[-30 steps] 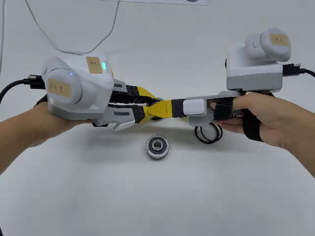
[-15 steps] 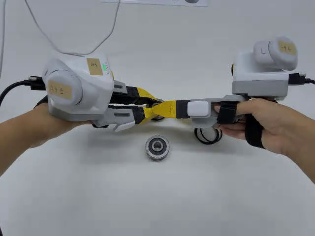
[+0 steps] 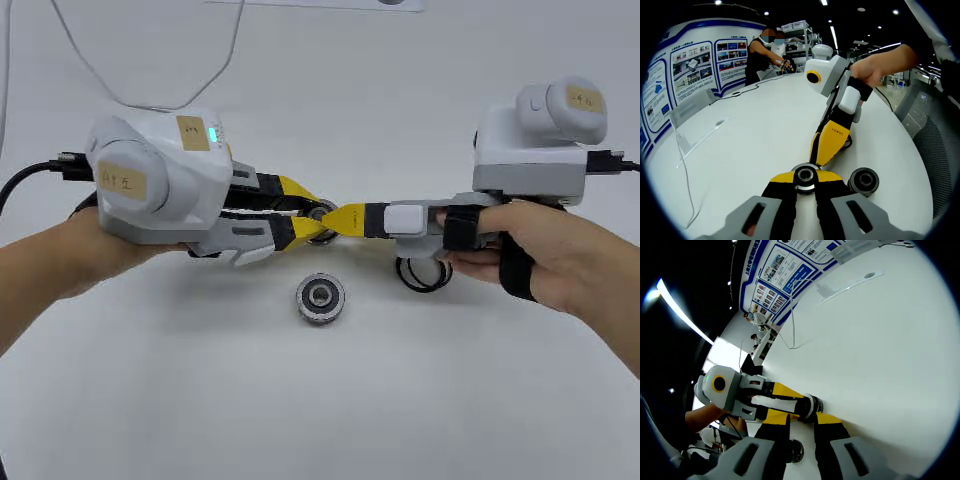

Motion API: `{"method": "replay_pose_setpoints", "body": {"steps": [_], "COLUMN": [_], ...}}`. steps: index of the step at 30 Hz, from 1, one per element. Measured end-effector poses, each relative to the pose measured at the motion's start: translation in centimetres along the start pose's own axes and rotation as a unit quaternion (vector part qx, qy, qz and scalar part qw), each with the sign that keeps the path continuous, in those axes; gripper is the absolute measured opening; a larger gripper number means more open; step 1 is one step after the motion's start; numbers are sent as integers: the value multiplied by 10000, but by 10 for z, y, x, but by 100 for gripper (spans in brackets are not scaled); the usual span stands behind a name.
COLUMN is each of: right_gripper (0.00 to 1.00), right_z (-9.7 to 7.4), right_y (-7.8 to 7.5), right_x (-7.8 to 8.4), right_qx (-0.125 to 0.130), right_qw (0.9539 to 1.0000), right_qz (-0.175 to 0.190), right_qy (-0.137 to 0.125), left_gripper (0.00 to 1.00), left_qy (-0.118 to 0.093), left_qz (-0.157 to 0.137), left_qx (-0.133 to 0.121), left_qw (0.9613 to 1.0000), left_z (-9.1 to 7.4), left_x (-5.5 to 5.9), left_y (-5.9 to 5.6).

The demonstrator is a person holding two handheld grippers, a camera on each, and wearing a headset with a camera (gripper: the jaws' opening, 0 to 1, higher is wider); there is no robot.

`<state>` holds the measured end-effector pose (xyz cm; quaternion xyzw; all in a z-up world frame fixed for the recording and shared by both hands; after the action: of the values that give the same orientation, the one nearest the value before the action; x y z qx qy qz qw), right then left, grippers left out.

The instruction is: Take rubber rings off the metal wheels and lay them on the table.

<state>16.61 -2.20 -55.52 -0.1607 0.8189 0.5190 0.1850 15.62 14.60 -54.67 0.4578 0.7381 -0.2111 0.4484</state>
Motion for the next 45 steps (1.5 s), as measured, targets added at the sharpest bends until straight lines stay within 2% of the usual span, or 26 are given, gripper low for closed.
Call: {"method": "replay_pose_setpoints", "body": {"steps": [16, 35, 36, 45], "right_gripper": [6, 1, 1, 0], "right_z": [0, -2, -2, -2], "right_y": [-8, -2, -2, 1], "right_x": [-2, -1, -1, -1], "right_qx": [361, 603, 607, 623], "right_qw": [9993, 9981, 9980, 9976], "right_qz": [63, 91, 100, 239], "right_qy": [-61, -121, -131, -205], "left_gripper": [14, 14, 14, 13], "left_qy": [3, 55, 63, 98], "left_qz": [24, 113, 184, 186], "left_qx": [1, -31, -33, -20], "left_qw": [10000, 9999, 9998, 9998], "left_z": [0, 0, 1, 0], "left_x": [0, -2, -2, -2], "left_y": [0, -1, -1, -1]}}
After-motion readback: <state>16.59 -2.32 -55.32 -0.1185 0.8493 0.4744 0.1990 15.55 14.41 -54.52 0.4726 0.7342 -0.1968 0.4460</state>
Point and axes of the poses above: the centre of the closed fingertips' face, and the gripper's own axes: z roughly forward along the fingers, y roughly to its left, x roughly out of its underside, the point moved 10 cm from there along -z, roughly backward along the fingers, and after that the axes turned 5 degrees about -x, right-handed, at the moved point
